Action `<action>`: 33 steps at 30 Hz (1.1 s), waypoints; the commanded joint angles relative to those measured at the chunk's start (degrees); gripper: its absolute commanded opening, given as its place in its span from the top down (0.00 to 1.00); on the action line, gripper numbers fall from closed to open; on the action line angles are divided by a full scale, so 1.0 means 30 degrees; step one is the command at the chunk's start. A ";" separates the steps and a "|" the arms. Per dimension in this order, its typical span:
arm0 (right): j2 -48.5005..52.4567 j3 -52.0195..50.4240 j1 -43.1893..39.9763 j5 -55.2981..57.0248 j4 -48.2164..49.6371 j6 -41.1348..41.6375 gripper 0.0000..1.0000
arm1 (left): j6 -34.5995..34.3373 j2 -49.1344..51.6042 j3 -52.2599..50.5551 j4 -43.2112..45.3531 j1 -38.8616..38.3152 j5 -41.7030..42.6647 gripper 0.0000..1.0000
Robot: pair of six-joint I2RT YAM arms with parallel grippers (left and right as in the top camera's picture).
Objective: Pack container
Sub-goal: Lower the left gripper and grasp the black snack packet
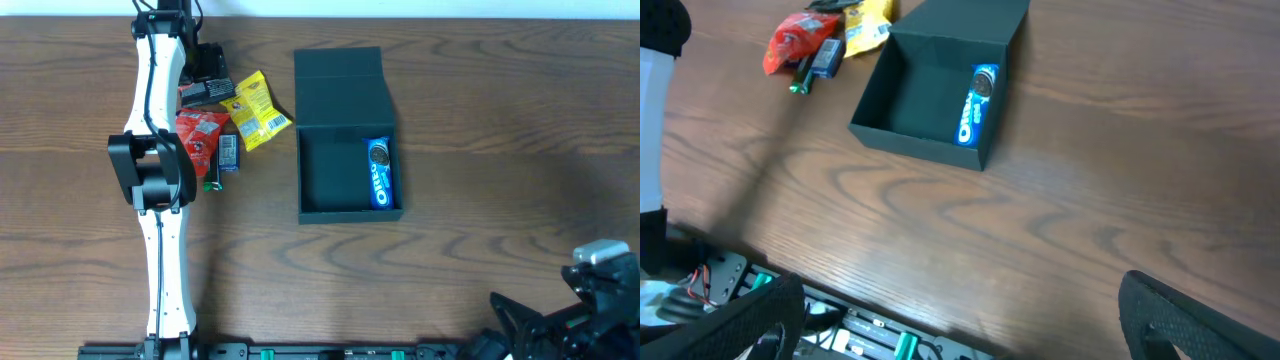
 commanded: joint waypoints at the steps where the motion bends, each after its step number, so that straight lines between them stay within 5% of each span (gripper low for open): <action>1: -0.0095 -0.0015 -0.0153 0.0189 -0.0044 0.0328 0.01 | -0.0663 0.0823 0.0102 0.0197 0.0138 0.0255 0.05; 15: -0.0095 -0.0015 -0.0153 0.0131 -0.0036 0.0678 0.01 | -0.2091 0.1661 0.0102 0.0648 0.0197 0.0328 0.02; 19: -0.0095 -0.0015 -0.0153 0.0124 -0.0029 0.0685 0.01 | -0.2091 0.2069 0.0095 0.0386 0.0197 0.0342 0.22; 27: -0.0095 -0.0015 -0.0153 0.0058 -0.0029 0.0889 0.01 | -0.1734 0.2878 0.0095 -0.0357 0.0204 0.0335 0.38; 33: -0.0095 -0.0015 -0.0153 -0.0044 -0.0022 0.0896 0.01 | -0.1348 0.3271 0.0095 -0.0903 0.0211 0.0270 0.61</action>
